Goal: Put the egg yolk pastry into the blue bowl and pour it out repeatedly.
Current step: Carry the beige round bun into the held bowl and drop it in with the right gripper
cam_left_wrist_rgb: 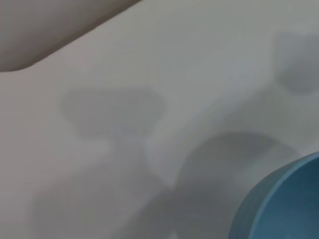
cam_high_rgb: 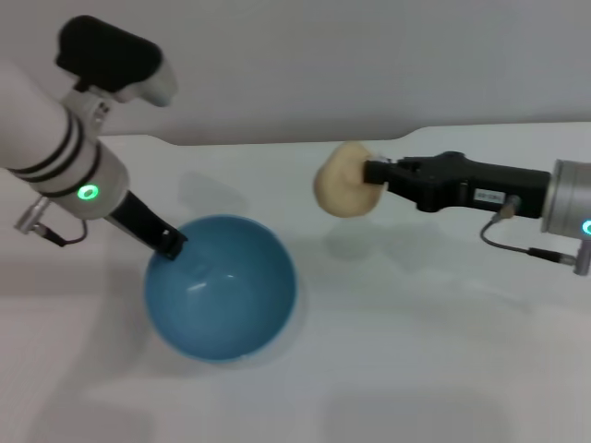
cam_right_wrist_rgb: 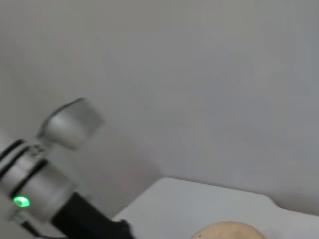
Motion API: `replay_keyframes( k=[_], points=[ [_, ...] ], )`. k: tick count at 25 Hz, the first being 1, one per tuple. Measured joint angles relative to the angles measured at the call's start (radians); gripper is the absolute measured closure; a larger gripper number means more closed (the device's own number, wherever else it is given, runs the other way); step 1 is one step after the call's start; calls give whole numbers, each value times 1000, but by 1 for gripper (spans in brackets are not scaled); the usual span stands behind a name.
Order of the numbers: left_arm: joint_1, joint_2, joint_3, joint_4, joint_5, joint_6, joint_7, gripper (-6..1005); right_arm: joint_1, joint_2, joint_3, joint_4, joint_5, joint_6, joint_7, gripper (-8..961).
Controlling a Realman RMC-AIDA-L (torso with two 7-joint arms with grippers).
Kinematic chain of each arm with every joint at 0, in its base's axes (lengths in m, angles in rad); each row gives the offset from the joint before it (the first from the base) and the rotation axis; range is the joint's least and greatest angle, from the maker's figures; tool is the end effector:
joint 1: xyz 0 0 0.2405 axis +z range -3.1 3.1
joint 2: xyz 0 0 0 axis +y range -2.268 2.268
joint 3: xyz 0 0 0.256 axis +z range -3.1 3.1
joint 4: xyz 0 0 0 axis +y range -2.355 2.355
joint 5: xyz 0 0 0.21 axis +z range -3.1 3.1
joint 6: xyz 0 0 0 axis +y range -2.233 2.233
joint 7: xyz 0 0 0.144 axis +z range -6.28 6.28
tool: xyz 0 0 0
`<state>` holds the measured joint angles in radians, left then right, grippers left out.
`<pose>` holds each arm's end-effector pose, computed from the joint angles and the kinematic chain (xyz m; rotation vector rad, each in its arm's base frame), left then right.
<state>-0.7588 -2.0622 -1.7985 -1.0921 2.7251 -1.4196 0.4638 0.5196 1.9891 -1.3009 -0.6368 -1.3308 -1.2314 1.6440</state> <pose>-0.1915 0.3950 -0.0057 -2.4062 -1.0341 0.5628 0.2211 0.3661 -0.0124 -2.5697 0.9249 0.9103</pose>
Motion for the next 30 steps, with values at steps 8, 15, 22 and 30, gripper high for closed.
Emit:
replay_keyframes(
  k=[8,15,22,30],
  points=[
    [-80,-4,149,36,-85,44,-56,986,80,64,1,-45,-155,-10,12,951],
    [-130,-6,173,73,-125,103,-74,985,106,82,-47,-32,-203,0,37,952],
    [-145,-3,176,72,-129,108,-71,986,80,80,-51,-13,-244,-6,121,951],
    [-154,-1,184,67,-129,96,-63,986,44,74,-44,-19,-249,-8,158,870]
  ],
)
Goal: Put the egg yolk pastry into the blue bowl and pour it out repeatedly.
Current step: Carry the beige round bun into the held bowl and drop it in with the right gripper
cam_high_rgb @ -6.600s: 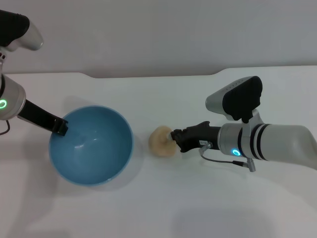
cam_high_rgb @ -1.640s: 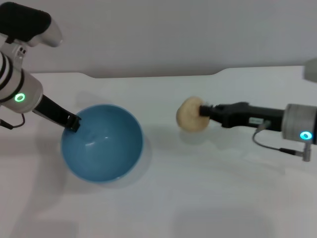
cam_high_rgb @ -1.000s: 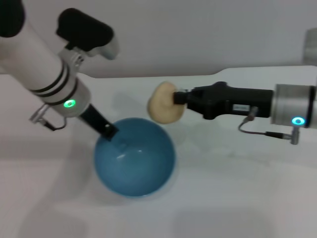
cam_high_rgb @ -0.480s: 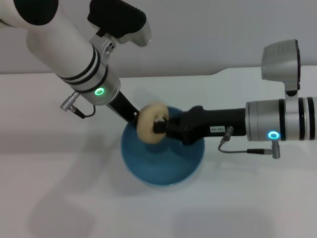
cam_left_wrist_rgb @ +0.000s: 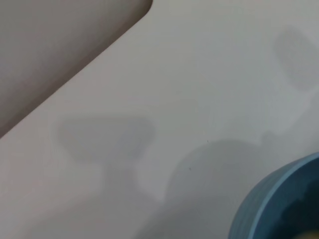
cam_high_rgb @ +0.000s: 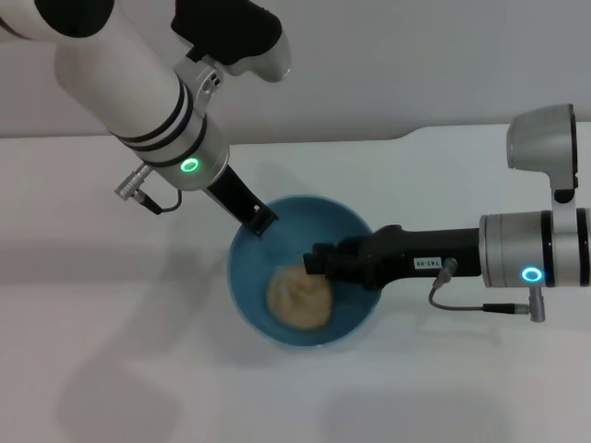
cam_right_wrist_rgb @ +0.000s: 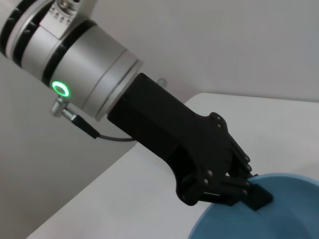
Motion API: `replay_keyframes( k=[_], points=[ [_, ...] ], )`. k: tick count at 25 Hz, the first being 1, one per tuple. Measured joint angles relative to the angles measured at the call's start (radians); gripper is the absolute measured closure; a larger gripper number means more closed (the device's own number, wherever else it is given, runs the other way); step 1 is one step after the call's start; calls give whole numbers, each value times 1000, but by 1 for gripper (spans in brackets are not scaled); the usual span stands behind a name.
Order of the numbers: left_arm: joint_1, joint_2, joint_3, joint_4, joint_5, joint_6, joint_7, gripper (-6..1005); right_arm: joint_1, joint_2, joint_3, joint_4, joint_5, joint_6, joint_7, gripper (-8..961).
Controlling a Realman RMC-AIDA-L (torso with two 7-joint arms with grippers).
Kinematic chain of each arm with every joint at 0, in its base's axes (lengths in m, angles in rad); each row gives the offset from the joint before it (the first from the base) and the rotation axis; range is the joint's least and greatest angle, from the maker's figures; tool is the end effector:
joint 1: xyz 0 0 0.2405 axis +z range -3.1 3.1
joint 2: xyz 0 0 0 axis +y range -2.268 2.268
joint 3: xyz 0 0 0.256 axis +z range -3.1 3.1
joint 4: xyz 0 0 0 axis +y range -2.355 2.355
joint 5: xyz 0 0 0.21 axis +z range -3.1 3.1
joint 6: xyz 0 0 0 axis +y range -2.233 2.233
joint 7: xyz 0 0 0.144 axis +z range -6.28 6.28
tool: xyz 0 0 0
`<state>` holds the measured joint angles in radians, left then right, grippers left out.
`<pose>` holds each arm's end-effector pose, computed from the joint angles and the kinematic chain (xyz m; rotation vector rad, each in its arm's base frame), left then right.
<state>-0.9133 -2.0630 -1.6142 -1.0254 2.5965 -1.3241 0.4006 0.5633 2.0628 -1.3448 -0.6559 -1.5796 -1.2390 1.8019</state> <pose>-0.1231 0.4059 -0.0469 -2.5438 -0.8272 0.5131 0.2067 0.3461 -0.0631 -2.7808 1.0391 0.6698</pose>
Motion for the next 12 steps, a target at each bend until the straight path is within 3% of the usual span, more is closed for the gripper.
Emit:
replay_keyframes(
  k=[7,12],
  points=[
    [-3,-1,11,-2,0,0,3,985,-29,-12,23,-26,-11,-11,22,703],
    [4,-2,47,-5,3,40,2,985,-118,-15,230,-72,-6,-38,24,593]
  ],
)
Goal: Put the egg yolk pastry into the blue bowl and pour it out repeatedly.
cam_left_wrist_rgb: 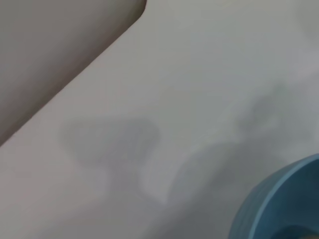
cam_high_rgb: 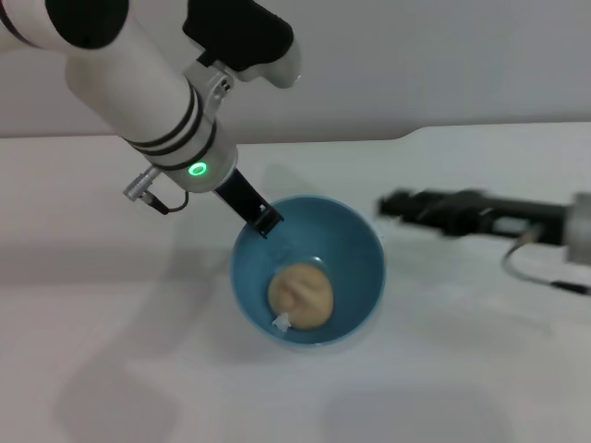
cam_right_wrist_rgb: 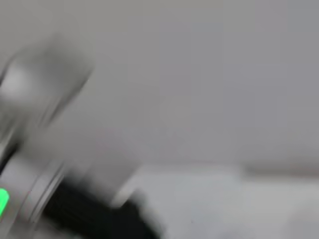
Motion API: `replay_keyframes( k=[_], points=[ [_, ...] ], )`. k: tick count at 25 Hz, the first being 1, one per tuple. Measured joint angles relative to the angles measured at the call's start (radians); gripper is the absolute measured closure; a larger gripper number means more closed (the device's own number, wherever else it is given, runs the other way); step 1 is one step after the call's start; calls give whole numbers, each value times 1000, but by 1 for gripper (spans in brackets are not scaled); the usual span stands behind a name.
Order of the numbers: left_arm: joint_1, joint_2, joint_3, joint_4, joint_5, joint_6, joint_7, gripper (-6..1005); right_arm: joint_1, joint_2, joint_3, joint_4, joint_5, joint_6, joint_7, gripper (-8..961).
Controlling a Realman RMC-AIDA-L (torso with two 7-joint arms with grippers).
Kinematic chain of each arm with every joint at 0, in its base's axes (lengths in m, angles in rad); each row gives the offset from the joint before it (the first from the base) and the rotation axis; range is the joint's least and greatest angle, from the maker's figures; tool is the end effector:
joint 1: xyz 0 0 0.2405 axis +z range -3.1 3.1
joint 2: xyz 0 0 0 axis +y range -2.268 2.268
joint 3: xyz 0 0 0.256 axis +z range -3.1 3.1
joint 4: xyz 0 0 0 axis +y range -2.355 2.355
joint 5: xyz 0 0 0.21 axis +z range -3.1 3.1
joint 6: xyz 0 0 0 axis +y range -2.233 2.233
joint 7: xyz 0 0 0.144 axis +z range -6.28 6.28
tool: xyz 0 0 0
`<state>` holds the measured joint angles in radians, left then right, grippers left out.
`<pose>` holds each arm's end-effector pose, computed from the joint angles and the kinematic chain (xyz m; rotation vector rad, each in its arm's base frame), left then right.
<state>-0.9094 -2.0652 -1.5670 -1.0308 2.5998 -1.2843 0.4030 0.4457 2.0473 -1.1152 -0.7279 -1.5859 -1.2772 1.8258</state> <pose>-0.1206 0.4055 -0.0535 -2.5472 -0.7598 0.5151 0.2456 0.3497 -0.0089 -2.4978 1.1440 0.8400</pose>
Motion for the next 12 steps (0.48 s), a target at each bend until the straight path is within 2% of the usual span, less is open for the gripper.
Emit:
replay_keyframes(
  k=[2,5,9,12],
  points=[
    [17,-1,44,-8,8,67,-4,985,-43,12,142,-10,13,-3,-15,549],
    [63,-1,104,-16,17,213,-9,985,-90,21,308,39,88,-7,-91,545],
    [138,-1,155,-76,27,321,-9,985,-145,17,404,145,216,-18,-214,547],
    [240,0,194,-191,69,429,-10,986,-166,17,447,193,235,-12,-265,549]
  ],
)
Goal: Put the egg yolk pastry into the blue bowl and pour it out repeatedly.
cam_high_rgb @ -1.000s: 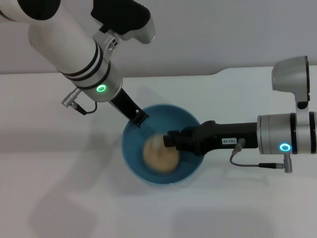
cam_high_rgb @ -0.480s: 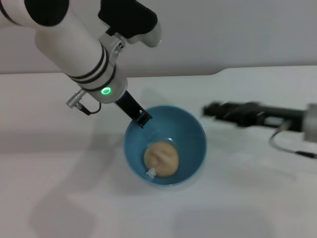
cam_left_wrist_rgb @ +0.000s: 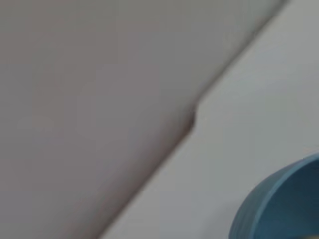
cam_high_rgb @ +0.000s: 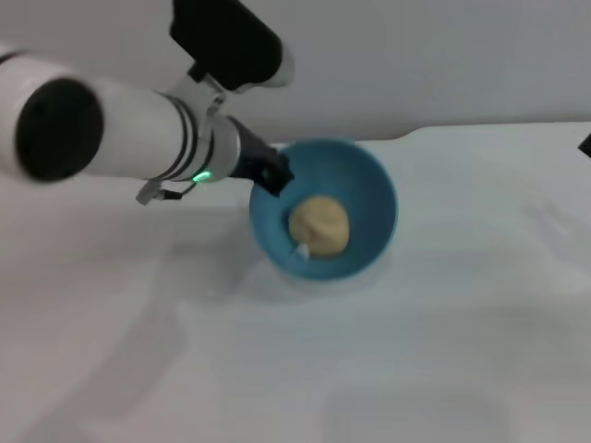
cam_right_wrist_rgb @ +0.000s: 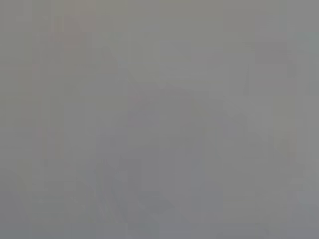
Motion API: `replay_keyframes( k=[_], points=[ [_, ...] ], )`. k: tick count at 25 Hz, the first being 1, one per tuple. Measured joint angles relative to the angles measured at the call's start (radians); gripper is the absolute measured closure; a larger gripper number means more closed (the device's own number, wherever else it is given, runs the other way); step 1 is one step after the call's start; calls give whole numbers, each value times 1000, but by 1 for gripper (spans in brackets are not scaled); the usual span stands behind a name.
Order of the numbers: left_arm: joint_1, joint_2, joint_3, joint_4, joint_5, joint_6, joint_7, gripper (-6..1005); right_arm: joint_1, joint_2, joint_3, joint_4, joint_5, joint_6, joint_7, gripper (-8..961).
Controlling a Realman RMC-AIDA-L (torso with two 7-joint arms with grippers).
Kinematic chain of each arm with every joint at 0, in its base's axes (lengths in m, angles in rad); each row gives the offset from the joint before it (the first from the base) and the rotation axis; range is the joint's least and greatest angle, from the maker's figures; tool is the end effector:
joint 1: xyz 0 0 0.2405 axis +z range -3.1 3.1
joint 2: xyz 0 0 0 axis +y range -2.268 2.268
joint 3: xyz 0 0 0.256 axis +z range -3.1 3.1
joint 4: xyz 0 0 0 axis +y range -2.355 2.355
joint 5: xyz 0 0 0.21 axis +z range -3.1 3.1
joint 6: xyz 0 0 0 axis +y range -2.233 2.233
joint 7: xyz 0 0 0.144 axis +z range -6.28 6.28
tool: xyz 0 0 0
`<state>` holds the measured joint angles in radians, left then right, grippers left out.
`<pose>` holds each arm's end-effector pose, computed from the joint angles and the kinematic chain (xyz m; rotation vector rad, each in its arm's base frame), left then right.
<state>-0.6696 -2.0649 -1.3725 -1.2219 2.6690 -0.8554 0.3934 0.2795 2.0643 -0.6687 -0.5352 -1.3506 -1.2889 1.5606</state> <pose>-0.1269 0.4044 -0.0600 -2.4128 -0.4644 0.1777 0.3470 0.3088 0.0570 -1.7656 1.1974 1.1728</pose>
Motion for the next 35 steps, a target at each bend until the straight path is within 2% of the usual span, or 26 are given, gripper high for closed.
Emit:
replay_keyframes(
  k=[4,6,11,19,25,28,30,31,33,35],
  points=[
    [138,-1,66,-128,84,142,-1,986,-3,-9,15,48,-1,20,-36,551],
    [187,-1,106,-162,128,196,-1,986,0,-10,15,54,-2,44,-41,552],
    [261,-3,209,-188,213,303,-3,986,14,-6,4,56,-8,106,-42,555],
    [392,-4,375,-176,218,639,74,986,48,-11,3,81,-40,136,-52,559],
    [418,-7,470,-87,218,856,163,985,52,-12,4,85,-42,148,-53,563],
    [447,-11,536,3,211,1075,271,985,47,-10,4,86,-43,148,-53,564],
    [447,-11,536,3,211,1075,271,985,45,-10,4,86,-43,148,-53,565],
    [461,-12,570,36,195,1183,323,985,42,-8,4,86,-43,148,-53,566],
    [461,-12,580,46,188,1207,334,985,41,-8,4,86,-43,148,-53,567],
    [459,-12,619,87,146,1305,384,987,40,-7,5,86,-43,148,-53,568]
  ],
)
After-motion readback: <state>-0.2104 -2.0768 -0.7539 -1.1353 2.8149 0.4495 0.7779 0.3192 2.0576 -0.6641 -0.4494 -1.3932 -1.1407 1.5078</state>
